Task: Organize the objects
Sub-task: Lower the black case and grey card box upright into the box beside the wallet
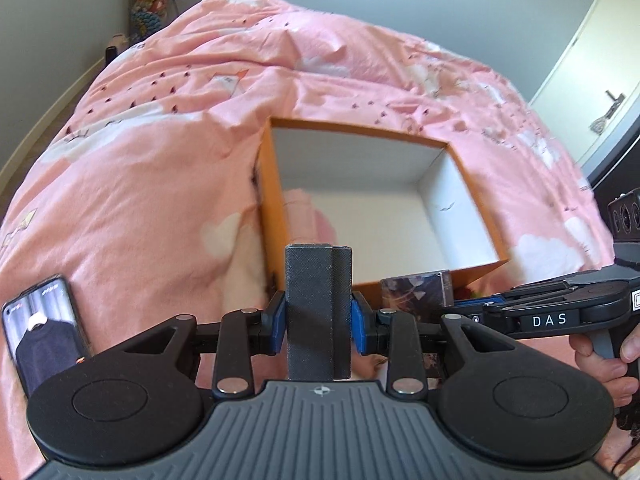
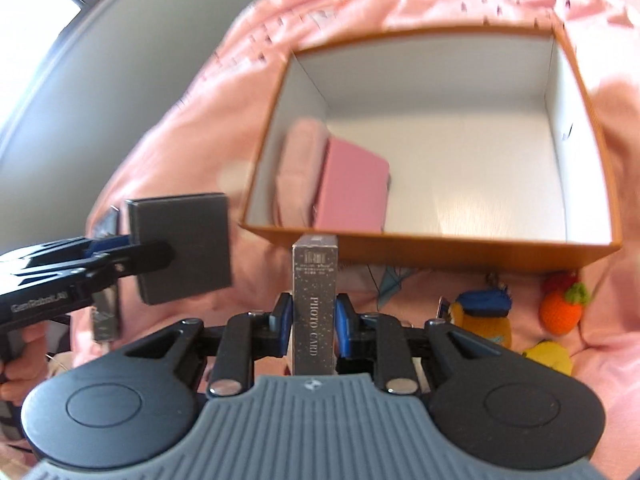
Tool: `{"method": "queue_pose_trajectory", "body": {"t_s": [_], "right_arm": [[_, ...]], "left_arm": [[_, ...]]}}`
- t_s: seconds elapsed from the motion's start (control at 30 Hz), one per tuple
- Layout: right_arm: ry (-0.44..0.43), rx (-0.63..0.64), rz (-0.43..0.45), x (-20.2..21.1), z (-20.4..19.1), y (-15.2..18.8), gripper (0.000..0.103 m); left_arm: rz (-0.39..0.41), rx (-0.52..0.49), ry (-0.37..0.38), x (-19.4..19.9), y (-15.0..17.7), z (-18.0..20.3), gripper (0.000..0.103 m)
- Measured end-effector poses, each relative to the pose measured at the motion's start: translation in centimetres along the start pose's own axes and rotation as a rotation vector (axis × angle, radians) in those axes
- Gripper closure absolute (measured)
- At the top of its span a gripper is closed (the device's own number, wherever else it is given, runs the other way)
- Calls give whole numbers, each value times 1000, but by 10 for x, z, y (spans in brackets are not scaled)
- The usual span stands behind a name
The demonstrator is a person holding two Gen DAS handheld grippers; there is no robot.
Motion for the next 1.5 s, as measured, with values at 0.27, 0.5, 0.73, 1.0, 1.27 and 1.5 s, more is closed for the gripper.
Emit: {"method": "queue_pose_trajectory", "body": {"t_s": [0.27,0.5,0.73,1.0,1.27,1.5], "right_arm": [[-20,-8,165,57,3,-40,79],[45,-79,239,66,45,-76,79],[136,-102,209,27,92,-89,79],[108,-145,95,-20,121,-85,79],[47,-171,3,-46,128,-82,79],[8,-200,-52,-62,128,-83,79]], "left_arm": [[22,41,131,-18,-38,27,67],[-86,130,220,-78,-58,42,67],[-248,152,128,-157,-41,42,67],[-334,126,26,-191,-25,36,67],[-357,89,-52,-192,-22,30,66],[-351,57,-127,-180,-18,20,66]]}}
Point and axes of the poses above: each gripper's, at about its wrist camera, not at the fingertips, and x roughly against the way its jaws point, z to its right, y to its underside, the point moved 10 cm from there along -x, roughly the way its jaws point, and after that the axes turned 2 degrees about -y, right-handed, at the moved point
